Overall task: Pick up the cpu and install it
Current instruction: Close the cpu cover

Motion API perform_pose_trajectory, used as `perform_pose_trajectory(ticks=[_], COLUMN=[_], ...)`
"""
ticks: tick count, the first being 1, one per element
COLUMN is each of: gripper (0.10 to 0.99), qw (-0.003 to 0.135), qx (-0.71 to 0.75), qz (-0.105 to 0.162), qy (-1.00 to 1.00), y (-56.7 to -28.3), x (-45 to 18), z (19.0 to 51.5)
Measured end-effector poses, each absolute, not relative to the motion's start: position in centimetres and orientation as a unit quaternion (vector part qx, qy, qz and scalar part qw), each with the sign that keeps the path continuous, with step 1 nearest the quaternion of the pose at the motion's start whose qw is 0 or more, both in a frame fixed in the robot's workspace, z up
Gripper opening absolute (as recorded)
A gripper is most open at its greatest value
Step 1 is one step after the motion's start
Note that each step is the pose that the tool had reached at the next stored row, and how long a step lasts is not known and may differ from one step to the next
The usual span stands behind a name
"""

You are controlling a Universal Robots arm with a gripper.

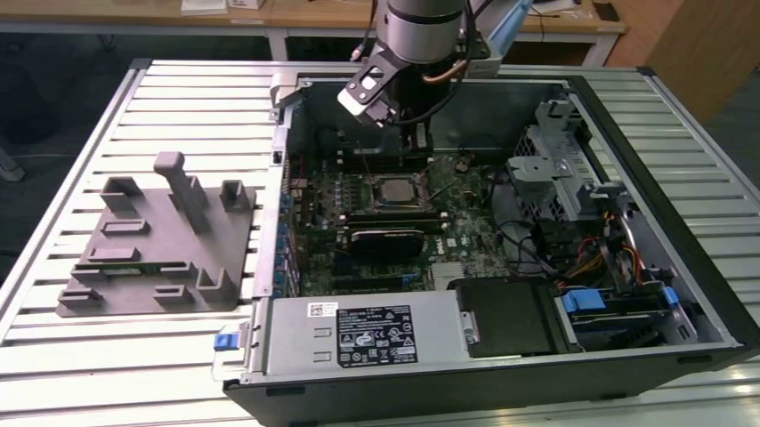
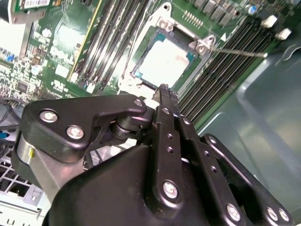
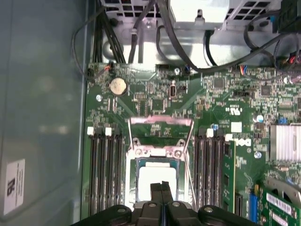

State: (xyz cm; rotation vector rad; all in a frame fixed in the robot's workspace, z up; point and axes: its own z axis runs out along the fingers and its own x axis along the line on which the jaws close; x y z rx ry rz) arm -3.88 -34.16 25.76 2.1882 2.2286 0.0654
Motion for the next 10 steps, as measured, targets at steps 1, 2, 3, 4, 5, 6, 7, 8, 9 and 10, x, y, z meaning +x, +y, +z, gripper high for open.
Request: perform_pose_trajectory(ticks=[1,2,3,4,5,6,7,8,9,10], gripper=[0.106,0.106,0.106,0.106,0.106,0.106,0.106,0.106,0.106,0.106], qw=[0.009,0.009,0.009,0.009,0.009,0.009,0.009,0.009,0.009,0.009], qx=[0.700,0.700,0.700,0.700,0.700,0.700,0.700,0.700,0.700,0.700], qz=[0.021,0.021,0.021,0.021,0.021,0.021,0.021,0.021,0.021,0.021], qy=[0.713,0.713,0.713,0.713,0.713,0.713,0.713,0.713,0.713,0.713], y=[-34.2,-34.2,-34.2,-34.2,-34.2,-34.2,-34.2,-34.2,-34.2,-34.2], x=[-3.7,-3.5,-3.2,-3.0,-2.7,-2.5,-2.2,-2.0,-1.7,-1.4], z=[25.8,25.8,25.8,25.8,25.8,25.8,25.8,25.8,25.8,25.8])
